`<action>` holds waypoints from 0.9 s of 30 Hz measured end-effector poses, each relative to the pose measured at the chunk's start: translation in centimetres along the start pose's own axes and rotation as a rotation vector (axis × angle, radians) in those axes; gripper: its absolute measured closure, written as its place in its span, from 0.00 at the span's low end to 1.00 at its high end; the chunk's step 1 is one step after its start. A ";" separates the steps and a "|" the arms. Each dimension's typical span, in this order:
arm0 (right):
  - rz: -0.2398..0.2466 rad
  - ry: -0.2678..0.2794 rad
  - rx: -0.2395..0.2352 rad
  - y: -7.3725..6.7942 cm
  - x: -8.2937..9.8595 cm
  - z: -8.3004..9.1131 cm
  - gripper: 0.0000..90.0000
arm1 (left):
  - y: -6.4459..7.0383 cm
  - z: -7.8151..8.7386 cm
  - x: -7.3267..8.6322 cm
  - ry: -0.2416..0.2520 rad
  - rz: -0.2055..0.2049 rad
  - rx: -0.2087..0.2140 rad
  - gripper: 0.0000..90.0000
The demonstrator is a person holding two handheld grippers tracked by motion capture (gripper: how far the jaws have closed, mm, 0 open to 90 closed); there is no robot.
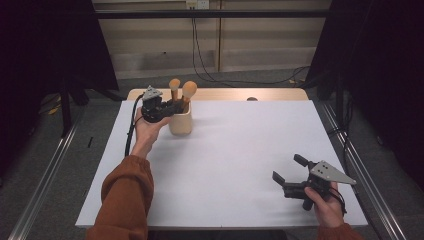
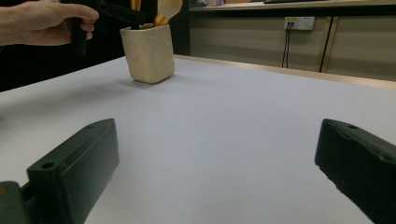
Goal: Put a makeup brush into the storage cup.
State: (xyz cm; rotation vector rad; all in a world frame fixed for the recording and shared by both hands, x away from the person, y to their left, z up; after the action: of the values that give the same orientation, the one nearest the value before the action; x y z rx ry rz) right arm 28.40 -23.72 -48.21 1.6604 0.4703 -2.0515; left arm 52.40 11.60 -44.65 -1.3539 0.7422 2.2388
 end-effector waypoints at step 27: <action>-0.014 0.019 -0.006 0.7 0.1 0.0 0.00 | -0.1 1.8 -0.4 0.018 0.058 0.030 0.04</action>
State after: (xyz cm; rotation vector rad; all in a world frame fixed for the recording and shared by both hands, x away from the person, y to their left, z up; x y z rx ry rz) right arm 28.81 -24.35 -48.29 1.6796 0.4952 -2.0438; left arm 51.41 12.77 -43.61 -1.3568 0.8278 2.2539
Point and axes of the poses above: each handheld gripper's, and its own axes: z roughly backward along the jaws, x roughly out of its underside, y roughly to its right, the point moved 8 cm from there along -z, roughly forward along the jaws, and after that the axes turned 7 degrees about z, right-handed, at the moved point
